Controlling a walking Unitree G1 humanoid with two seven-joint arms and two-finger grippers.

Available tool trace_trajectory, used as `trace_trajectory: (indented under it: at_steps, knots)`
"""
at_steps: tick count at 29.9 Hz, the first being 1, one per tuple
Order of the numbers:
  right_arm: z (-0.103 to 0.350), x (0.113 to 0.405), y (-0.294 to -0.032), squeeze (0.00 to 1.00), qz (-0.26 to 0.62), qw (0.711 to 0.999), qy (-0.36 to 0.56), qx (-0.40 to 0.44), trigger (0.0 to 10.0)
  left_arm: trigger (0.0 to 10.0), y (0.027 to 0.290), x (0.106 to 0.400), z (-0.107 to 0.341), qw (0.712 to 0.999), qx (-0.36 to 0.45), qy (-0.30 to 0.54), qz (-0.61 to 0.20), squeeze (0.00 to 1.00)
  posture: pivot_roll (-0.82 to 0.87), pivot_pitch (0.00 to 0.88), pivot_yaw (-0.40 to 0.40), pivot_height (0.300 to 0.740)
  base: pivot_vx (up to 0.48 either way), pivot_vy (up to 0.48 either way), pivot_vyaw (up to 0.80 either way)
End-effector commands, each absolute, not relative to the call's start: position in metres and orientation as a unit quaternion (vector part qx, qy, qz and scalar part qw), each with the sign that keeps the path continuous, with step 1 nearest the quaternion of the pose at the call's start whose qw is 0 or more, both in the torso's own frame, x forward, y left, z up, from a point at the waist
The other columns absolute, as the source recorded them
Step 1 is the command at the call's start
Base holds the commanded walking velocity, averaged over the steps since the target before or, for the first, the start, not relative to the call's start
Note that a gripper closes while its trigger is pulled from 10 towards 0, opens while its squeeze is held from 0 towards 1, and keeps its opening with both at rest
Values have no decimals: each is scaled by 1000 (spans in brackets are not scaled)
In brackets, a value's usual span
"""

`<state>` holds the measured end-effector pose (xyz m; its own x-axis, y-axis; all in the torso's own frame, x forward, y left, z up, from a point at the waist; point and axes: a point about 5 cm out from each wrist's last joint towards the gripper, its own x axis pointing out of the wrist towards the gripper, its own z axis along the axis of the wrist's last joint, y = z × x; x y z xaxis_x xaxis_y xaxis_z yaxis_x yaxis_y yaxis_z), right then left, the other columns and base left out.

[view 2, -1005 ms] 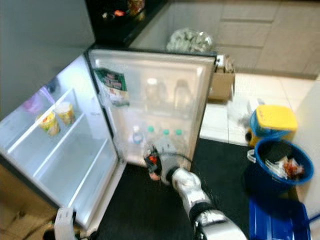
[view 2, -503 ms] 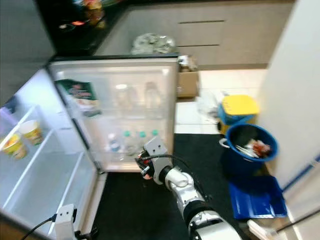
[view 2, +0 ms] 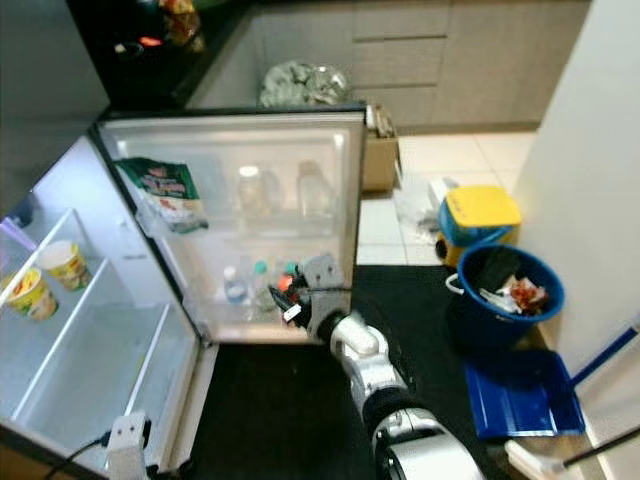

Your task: Restocking fridge

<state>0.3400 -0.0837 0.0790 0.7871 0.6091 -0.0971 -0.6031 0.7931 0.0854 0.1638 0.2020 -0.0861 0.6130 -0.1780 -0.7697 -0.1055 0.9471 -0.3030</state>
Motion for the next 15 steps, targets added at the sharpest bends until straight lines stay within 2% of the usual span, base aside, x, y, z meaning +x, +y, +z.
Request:
trace_trajectory:
  at_steps: [1, 15]
  knots:
    - [89, 345, -86, 0, 314, 948, 34, 41, 10000, 10000, 201, 162, -87, 881, -163, 444, -20, 0, -34, 0, 72, 740, 0, 0, 0]
    - [145, 366, -109, 0, 291, 946, -74, 121, 10000, 10000, 199, 159, -89, 879, -170, 444, -23, 0, -37, 0, 70, 740, 272, 0, 0]
